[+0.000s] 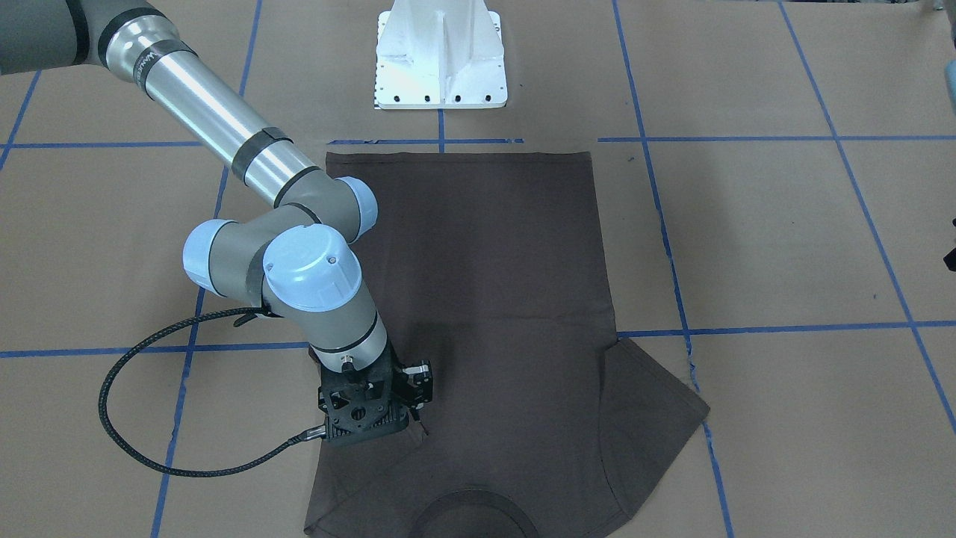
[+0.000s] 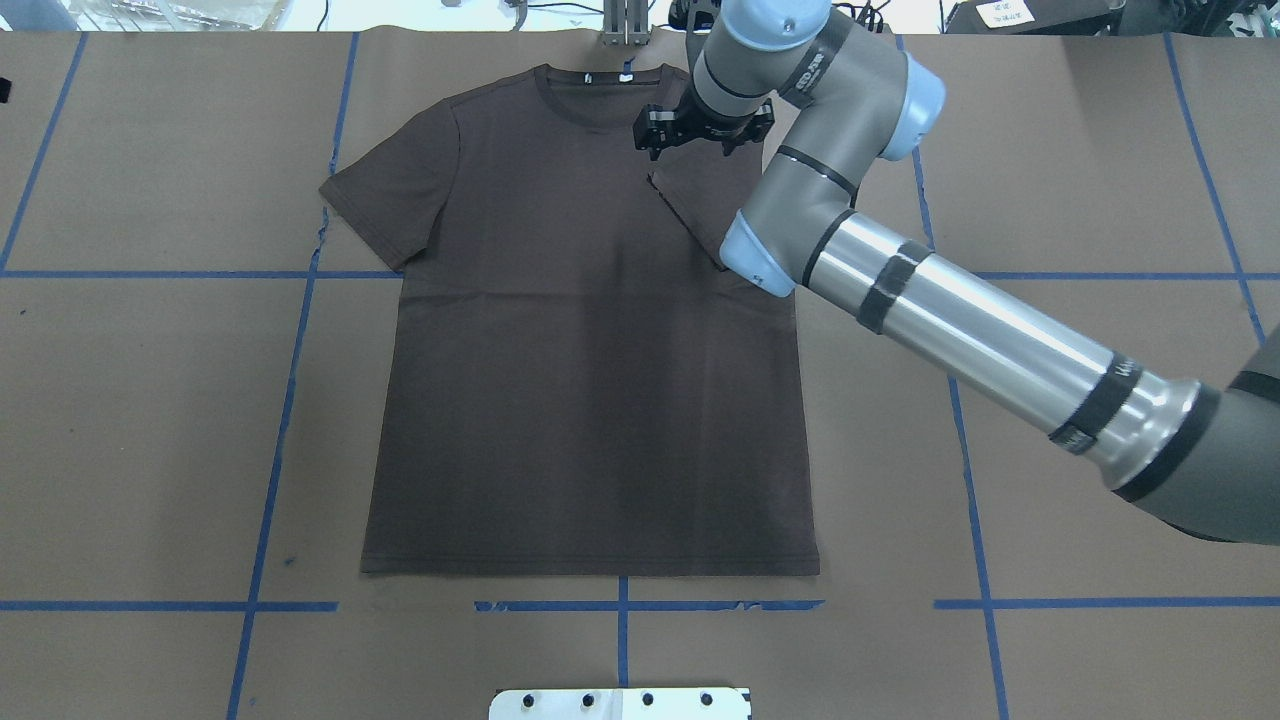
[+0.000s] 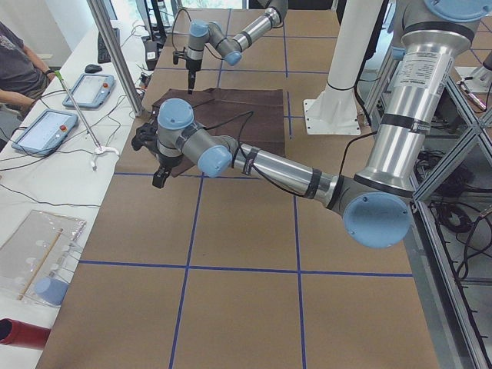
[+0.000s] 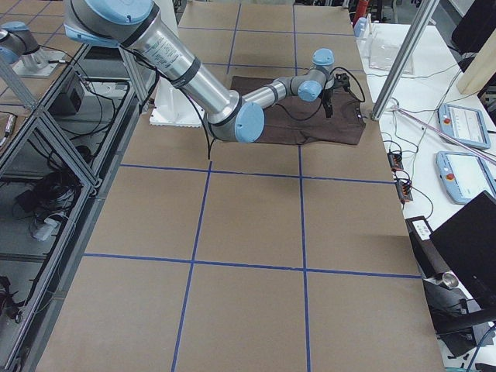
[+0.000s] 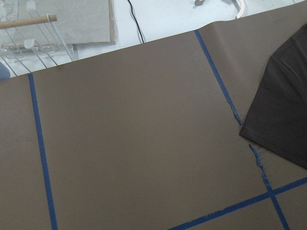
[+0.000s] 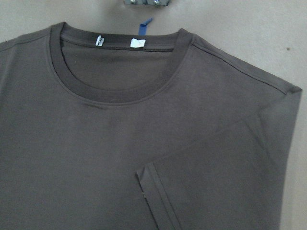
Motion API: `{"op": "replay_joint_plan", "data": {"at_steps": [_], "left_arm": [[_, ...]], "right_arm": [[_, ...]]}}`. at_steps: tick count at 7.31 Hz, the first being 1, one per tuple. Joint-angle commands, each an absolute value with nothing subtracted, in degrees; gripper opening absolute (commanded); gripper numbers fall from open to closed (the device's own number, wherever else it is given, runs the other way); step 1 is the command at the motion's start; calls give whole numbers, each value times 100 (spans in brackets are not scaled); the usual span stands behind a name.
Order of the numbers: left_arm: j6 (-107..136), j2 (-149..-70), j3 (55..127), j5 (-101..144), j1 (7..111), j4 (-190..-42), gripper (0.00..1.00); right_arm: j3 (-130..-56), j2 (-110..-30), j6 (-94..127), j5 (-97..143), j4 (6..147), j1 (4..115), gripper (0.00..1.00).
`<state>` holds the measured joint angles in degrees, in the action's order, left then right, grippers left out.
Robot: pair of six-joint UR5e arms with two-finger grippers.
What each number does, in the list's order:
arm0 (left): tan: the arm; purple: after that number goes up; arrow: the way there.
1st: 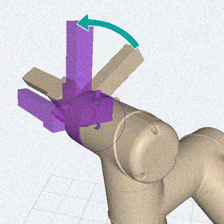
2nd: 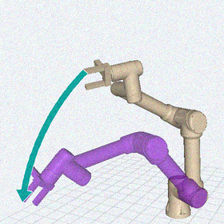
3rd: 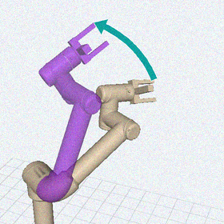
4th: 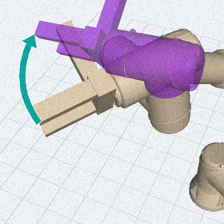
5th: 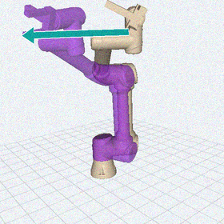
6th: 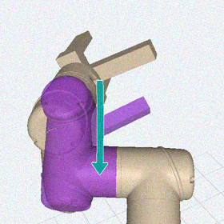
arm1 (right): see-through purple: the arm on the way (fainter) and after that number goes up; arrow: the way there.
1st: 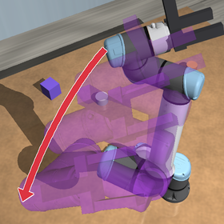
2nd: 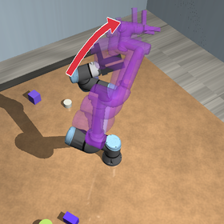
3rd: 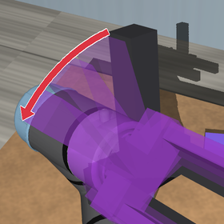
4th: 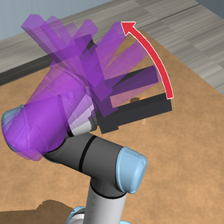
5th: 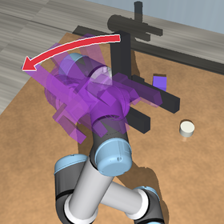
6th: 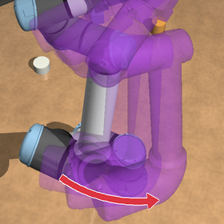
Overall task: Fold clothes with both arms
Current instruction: 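Fold the sleeve nearest the right gripper inward onto the shirt body, then raise the right gripper away while the left gripper moves toward the other sleeve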
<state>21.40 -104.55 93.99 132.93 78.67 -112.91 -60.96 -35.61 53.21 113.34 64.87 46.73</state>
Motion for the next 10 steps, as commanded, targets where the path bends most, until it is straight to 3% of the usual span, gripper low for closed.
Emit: {"op": "replay_joint_plan", "data": {"at_steps": [1, 4, 7, 10], "left_arm": [[3945, -10608, 9378, 12564, 6983, -12124, 100], [5778, -11274, 8521, 11071, 5734, -13074, 100], [6178, -11784, 6921, 9883, 5249, -14447, 100], [6249, -12067, 6408, 9361, 4914, -14458, 100]], "right_arm": [[-7928, -4434, 5274, 12064, 8097, 5043, 100], [-9743, -5535, 3865, 12916, 9662, 5710, 100], [-9914, -5730, 3700, 12999, 9756, 5766, 100], [-9897, -5739, 3779, 12964, 9712, 5634, 100]]}}
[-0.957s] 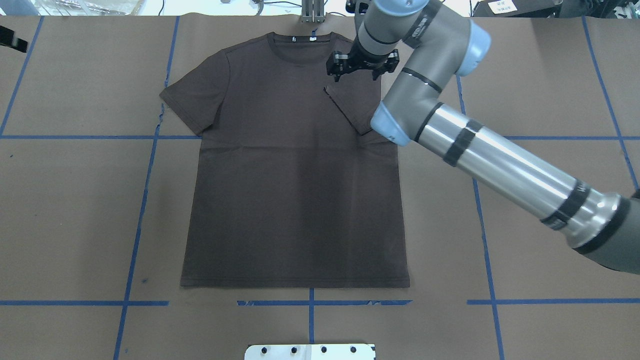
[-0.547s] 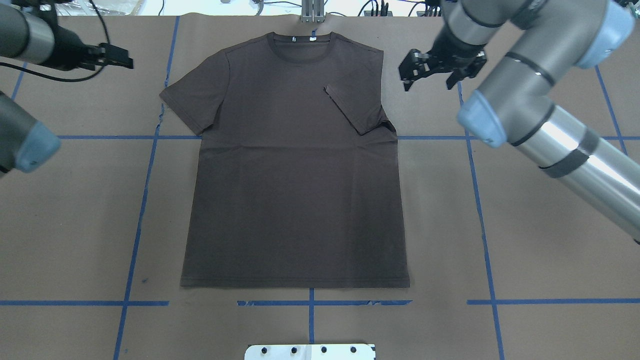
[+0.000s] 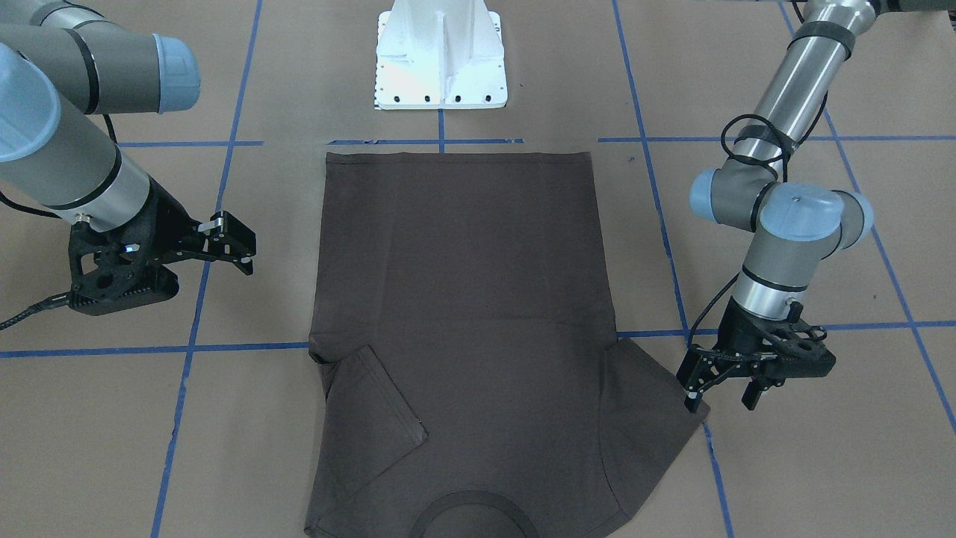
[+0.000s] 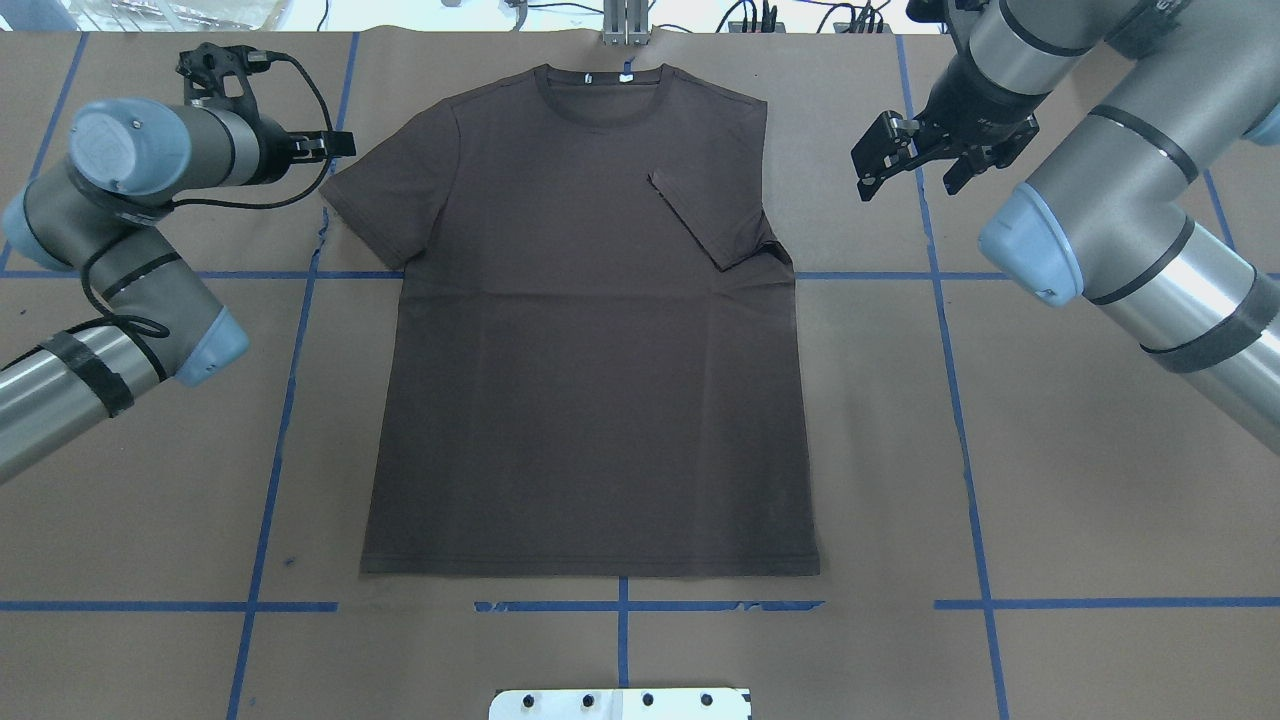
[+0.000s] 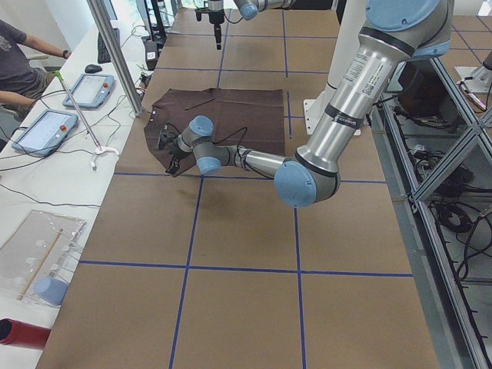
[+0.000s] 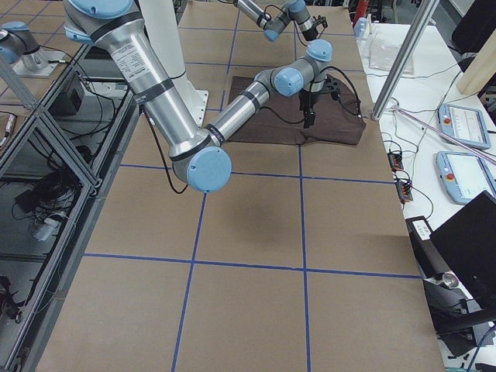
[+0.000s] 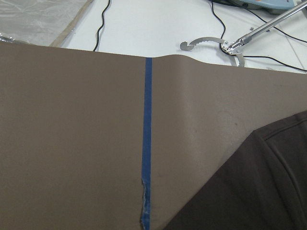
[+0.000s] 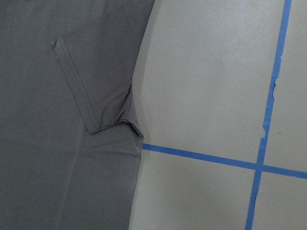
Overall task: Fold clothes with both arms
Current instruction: 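Raise the right gripper away while the left gripper moves toward the other sleeve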
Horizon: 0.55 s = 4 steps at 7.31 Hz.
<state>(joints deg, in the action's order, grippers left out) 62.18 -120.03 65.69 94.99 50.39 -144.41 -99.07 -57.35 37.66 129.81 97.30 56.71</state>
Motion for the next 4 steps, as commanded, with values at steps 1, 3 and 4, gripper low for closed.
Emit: {"op": "replay_joint_plan", "data": {"at_steps": [1, 3, 4], "left_arm": [[6249, -12163, 6225, 9256, 4843, -14458, 100], [6240, -12270, 5942, 9123, 4808, -14467, 100], [6214, -12243, 5915, 9123, 4808, -14467, 99]], "right_arm": [[-9853, -5713, 3788, 12938, 9703, 5573, 100], [-9826, -5660, 3788, 12929, 9694, 5546, 100], [-9826, -5643, 3788, 12937, 9694, 5546, 100]]}}
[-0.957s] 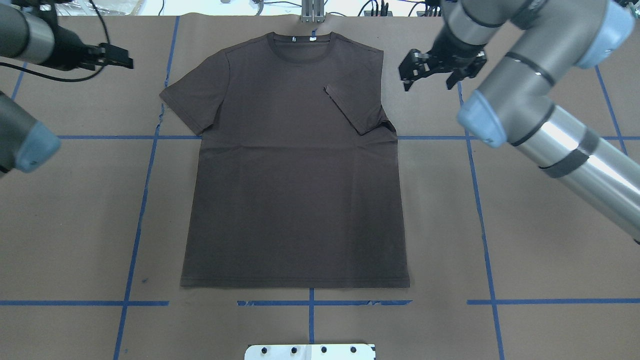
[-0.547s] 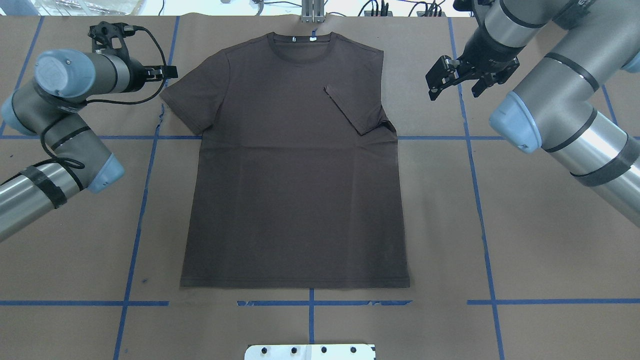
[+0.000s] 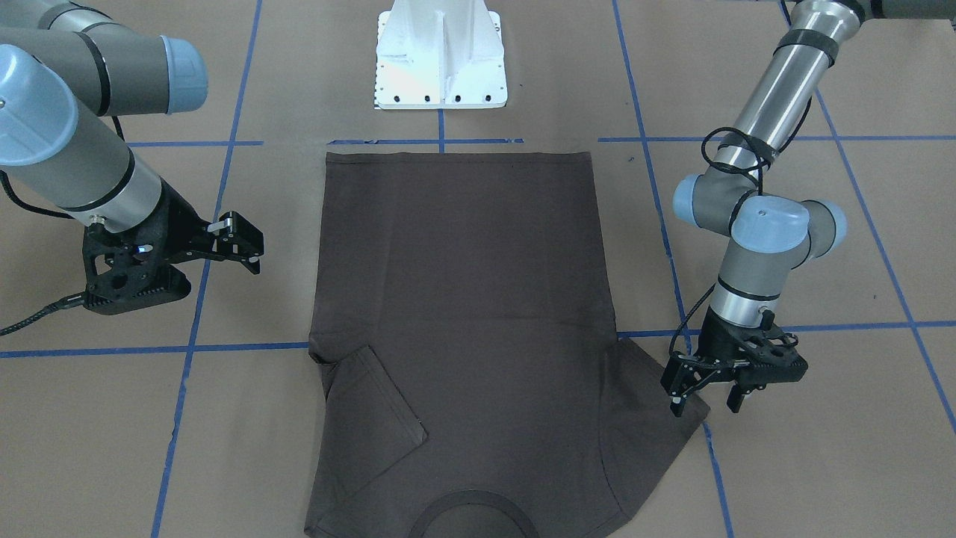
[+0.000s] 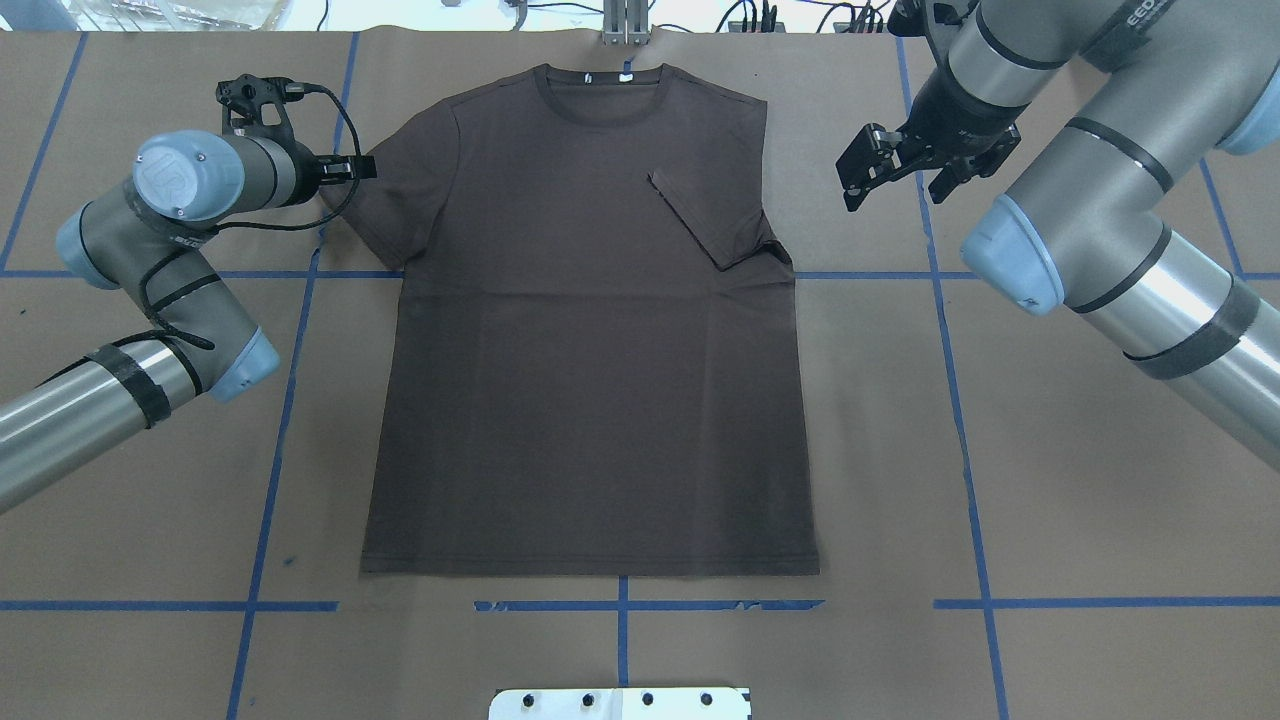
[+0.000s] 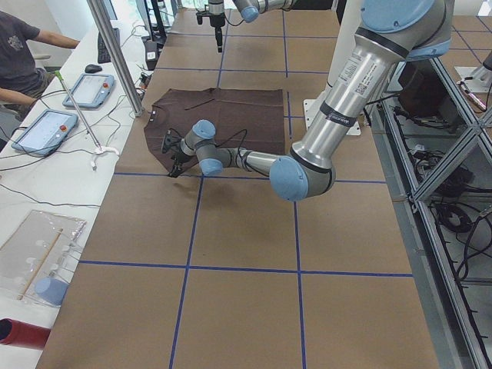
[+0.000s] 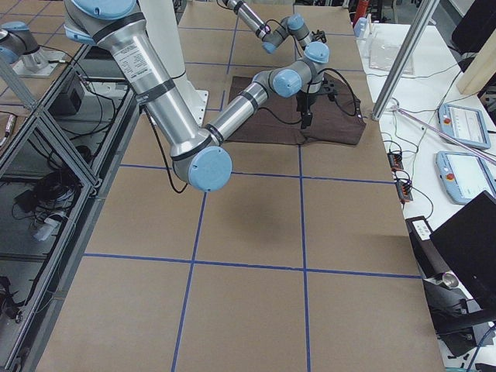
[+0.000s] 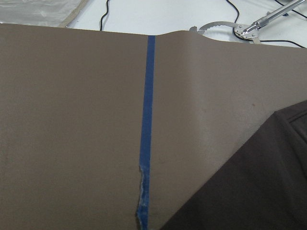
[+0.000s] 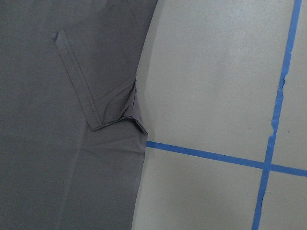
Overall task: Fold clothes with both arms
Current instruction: 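Raise the right gripper away while the left gripper moves toward the other sleeve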
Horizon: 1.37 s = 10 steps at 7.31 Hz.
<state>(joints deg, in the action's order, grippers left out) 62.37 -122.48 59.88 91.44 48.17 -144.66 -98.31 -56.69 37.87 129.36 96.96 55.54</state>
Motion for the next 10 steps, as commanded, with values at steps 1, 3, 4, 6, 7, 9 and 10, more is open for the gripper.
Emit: {"op": "replay_joint_plan", "data": {"at_steps": [1, 3, 4, 6, 7, 9, 10], "left_arm": [[6205, -12243, 5915, 9123, 4808, -14467, 99], [6214, -12252, 5915, 9132, 4808, -14467, 89], [6231, -12261, 5924, 9141, 4808, -14458, 74], [6249, -12261, 5950, 9132, 4808, -14449, 36], [6249, -12269, 5959, 9132, 4808, -14449, 24], [6249, -12278, 5976, 9132, 4808, -14449, 8], [6249, -12278, 6055, 9158, 4808, -14423, 0]], "right_arm": [[-9817, -5643, 3788, 12929, 9694, 5546, 100], [-9817, -5634, 3788, 12920, 9694, 5546, 100], [-9800, -5634, 3788, 12920, 9703, 5546, 100], [-9800, -5634, 3788, 12920, 9703, 5537, 100], [-9800, -5634, 3788, 12920, 9703, 5537, 100], [-9791, -5634, 3788, 12920, 9694, 5537, 100], [-9774, -5634, 3788, 12911, 9703, 5537, 100]]}}
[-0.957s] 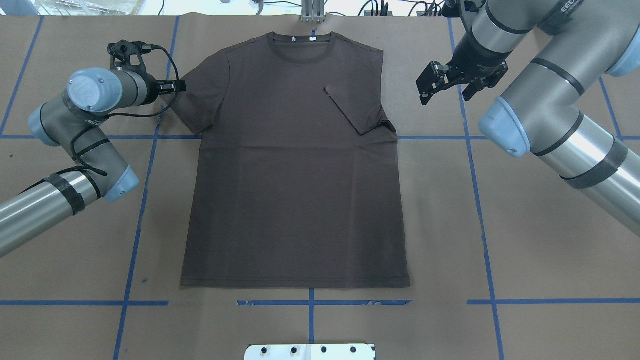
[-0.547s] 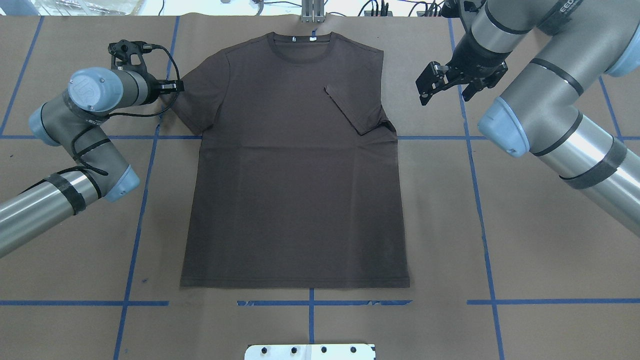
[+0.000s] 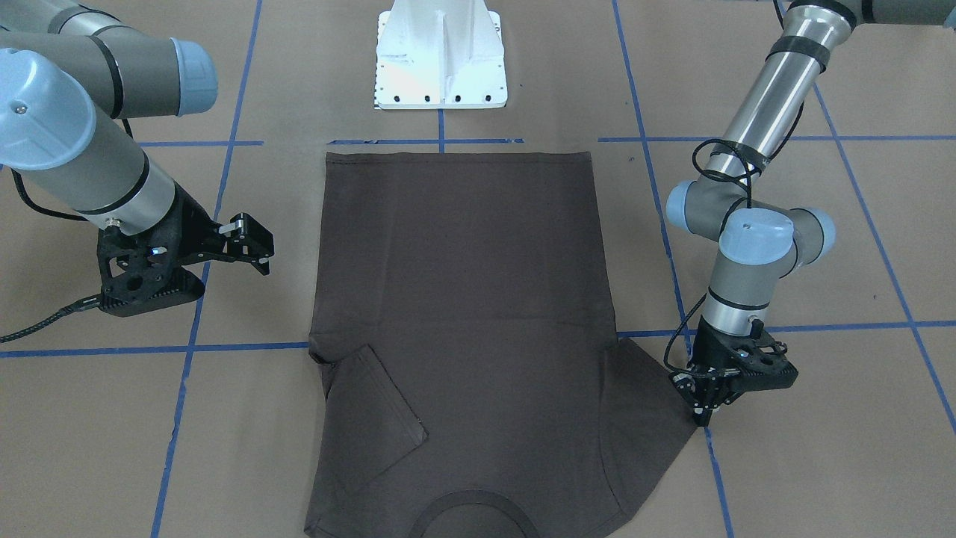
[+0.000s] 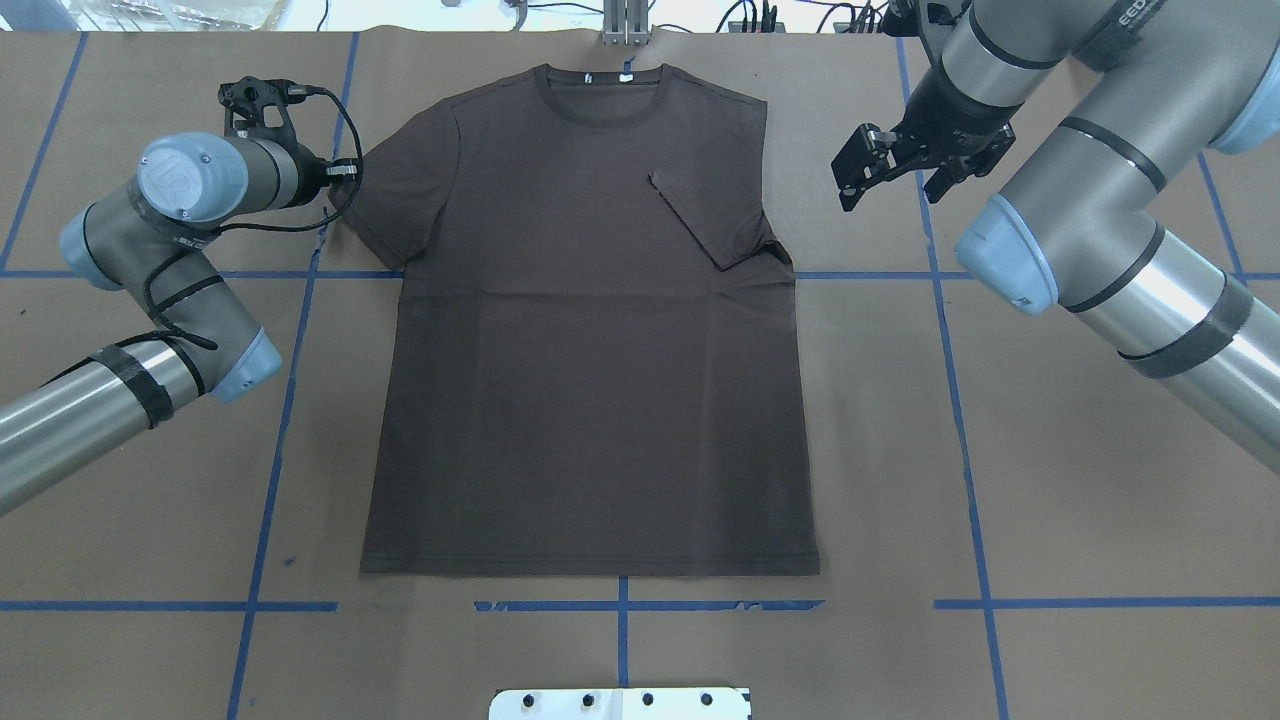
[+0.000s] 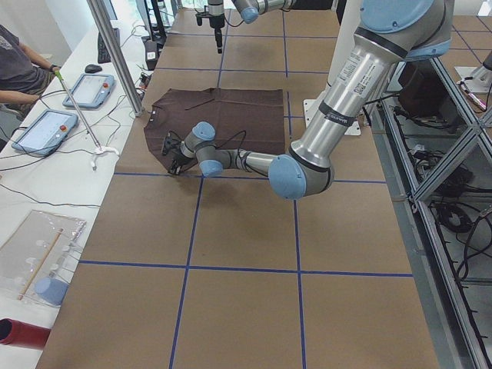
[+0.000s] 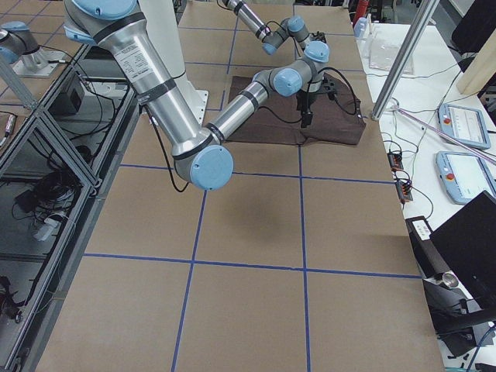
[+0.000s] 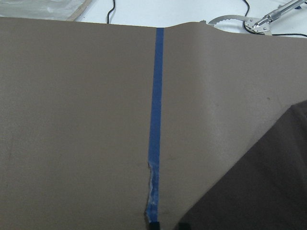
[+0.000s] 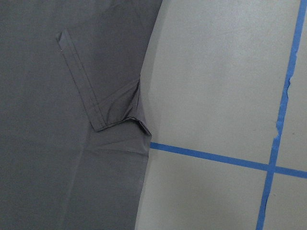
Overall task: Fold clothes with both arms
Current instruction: 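Raise the right gripper away while the left gripper moves toward the other sleeve, then fold the sleeve nearest the left gripper inward onto the shirt body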
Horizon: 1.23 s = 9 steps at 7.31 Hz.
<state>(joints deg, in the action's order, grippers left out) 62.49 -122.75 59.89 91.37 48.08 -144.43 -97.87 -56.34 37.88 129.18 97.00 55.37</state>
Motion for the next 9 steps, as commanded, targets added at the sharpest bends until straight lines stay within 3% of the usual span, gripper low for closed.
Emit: {"op": "replay_joint_plan", "data": {"at_steps": [1, 4, 5, 6, 9], "left_arm": [[6249, -12278, 6177, 9176, 4808, -14379, 0], [6904, -12933, 6758, 9553, 4781, -12917, 0], [7517, -13355, 6707, 9562, 4694, -12815, 0], [7932, -13812, 6210, 9528, 4476, -12823, 0], [8164, -14079, 5950, 9501, 4255, -12920, 0]], "right_arm": [[-9747, -5634, 3788, 12894, 9694, 5537, 100], [-9747, -5634, 3788, 12894, 9694, 5546, 100], [-9747, -5642, 3788, 12894, 9694, 5546, 100], [-9747, -5643, 3779, 12902, 9694, 5563, 100], [-9738, -5678, 3779, 12894, 9694, 5572, 100]]}}
